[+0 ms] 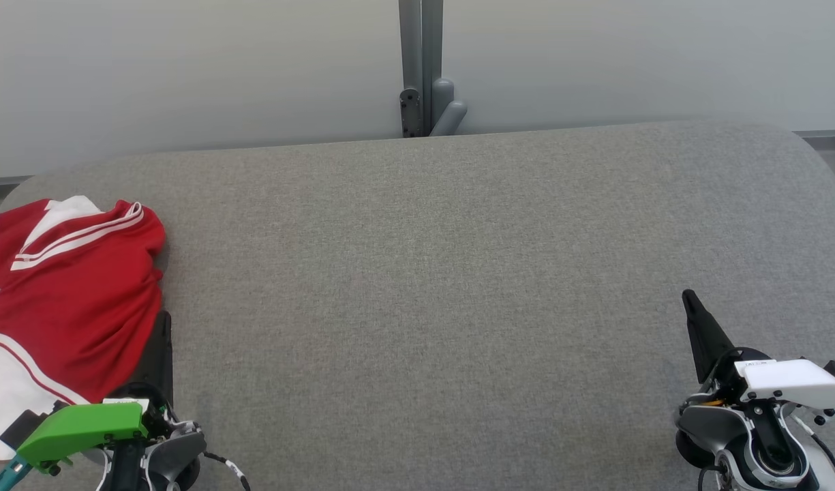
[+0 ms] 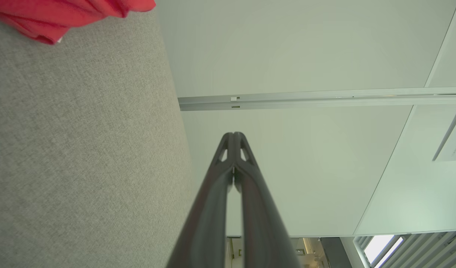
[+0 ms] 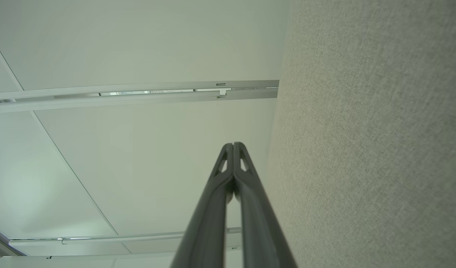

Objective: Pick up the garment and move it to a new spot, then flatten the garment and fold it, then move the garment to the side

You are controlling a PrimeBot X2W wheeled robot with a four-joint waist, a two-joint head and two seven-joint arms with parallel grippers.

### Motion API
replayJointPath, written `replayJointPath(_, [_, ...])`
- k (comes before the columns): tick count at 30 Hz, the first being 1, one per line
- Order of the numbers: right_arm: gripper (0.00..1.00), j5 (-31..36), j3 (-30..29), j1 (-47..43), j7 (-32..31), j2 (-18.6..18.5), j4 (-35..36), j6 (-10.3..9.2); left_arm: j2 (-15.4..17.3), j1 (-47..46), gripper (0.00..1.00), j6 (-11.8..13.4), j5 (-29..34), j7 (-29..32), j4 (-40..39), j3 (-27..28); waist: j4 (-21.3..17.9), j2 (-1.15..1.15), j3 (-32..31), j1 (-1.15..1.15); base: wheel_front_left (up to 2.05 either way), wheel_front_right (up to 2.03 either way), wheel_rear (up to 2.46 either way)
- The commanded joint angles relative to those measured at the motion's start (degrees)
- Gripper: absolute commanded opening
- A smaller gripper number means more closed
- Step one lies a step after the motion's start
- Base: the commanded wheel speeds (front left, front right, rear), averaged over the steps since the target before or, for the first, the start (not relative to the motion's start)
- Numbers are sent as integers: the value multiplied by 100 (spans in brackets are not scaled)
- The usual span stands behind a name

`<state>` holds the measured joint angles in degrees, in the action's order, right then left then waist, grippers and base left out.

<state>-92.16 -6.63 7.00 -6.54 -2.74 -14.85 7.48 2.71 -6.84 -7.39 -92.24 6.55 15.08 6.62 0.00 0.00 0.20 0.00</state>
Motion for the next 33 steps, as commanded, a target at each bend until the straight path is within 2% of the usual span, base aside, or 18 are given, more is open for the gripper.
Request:
replayJointPath(1, [0, -31, 5, 30, -11, -29, -10, 2, 34, -87, 0, -29, -14, 22, -17, 4, 0, 0, 0, 0, 0, 0, 0])
replayJointPath(4, [0, -31, 5, 30, -11, -29, -10, 2, 34, -87, 0, -29, -14, 22, -17, 4, 0, 0, 0, 0, 0, 0, 0])
replayJointPath(5, [100, 0, 0, 0, 0, 0, 0, 0, 0, 0, 100, 0, 0, 0, 0, 0, 0, 0, 0, 0, 0, 0, 0])
replayJointPath(13, [100, 25, 72, -230, 105, 52, -136, -2, -29, 231, 100, 4, 23, -98, 143, -82, 2, 0, 2, 0, 0, 0, 0])
replayJointPath(20, [100, 436, 90, -296, 280, 46, -3, -2, 9, 285, 100, 2, 270, -281, 71, -201, 6, 0, 7, 0, 0, 0, 0])
replayJointPath(24, [100, 952, 67, -323, 388, 42, 136, -2, 31, 293, 100, 23, 613, -393, 31, -239, 10, 0, 13, 0, 0, 0, 0])
replayJointPath(33, [100, 2432, 110, -383, 616, 33, 448, -1, 35, 316, 100, 84, 1813, -621, -107, -298, 22, 0, 22, 0, 0, 0, 0])
